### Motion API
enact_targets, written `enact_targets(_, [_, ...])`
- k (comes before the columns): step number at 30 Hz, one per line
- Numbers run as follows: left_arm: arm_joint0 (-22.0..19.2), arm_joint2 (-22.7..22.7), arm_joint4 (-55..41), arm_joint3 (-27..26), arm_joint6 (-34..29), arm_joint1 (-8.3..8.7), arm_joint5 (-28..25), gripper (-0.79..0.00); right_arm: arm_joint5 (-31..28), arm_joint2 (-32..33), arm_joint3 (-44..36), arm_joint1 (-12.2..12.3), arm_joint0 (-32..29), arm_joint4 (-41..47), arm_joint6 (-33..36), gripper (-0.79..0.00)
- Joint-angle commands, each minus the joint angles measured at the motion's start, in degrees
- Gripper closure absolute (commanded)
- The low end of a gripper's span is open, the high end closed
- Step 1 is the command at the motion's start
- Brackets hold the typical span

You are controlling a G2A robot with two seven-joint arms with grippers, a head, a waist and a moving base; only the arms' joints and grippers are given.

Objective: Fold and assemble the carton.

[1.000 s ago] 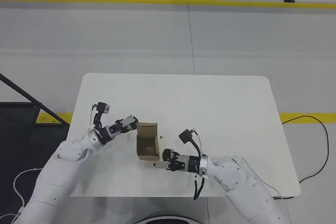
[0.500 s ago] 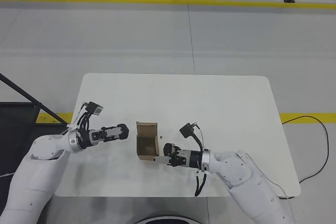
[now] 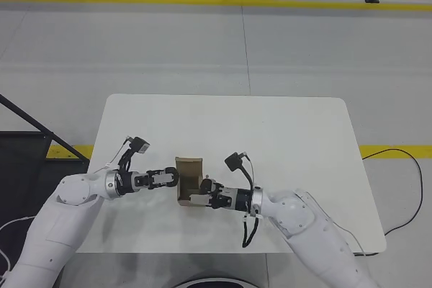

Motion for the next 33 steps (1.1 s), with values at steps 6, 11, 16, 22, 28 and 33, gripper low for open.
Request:
enact_targets(6, [-0.77, 1.75, -0.34, 0.15, 0.41, 0.13, -0.41, -0.785, 0.88, -2.99, 2.1, -1.23, 2.95, 0.06, 0.23, -0.785])
enact_targets(11, [-1.01, 2.59, -0.23, -0.27, 0.4, 0.38, -0.4, -0.785, 1.06, -4.11, 3.09, -1.81, 3.97, -0.17, 0.17, -0.785])
enact_targets(16, [-1.34, 3.58, 0.58, -0.7, 0.44, 0.57, -0.43, -0.785, 1.69, -4.94, 3.81, -2.28, 4.59, -0.68, 0.02, -0.785])
enact_targets(22, [-1.71, 3.85, 3.75, -0.51, 1.05, 0.86, -0.82, -0.785, 2.13, -5.19, 4.44, -2.61, 4.83, -1.05, -0.15, -0.785])
enact_targets(28, [-1.78, 4.75, 8.37, -2.19, 3.27, 0.81, 0.58, -0.785, 2.17, -5.15, 4.81, -2.84, 4.9, -1.0, 0.17, -0.785])
enact_targets(33, [-1.38, 4.39, 7.47, -2.83, 4.57, 0.81, -0.02, -0.785, 2.02, -5.0, 4.94, -2.96, 4.77, -1.13, 0.3, -0.785])
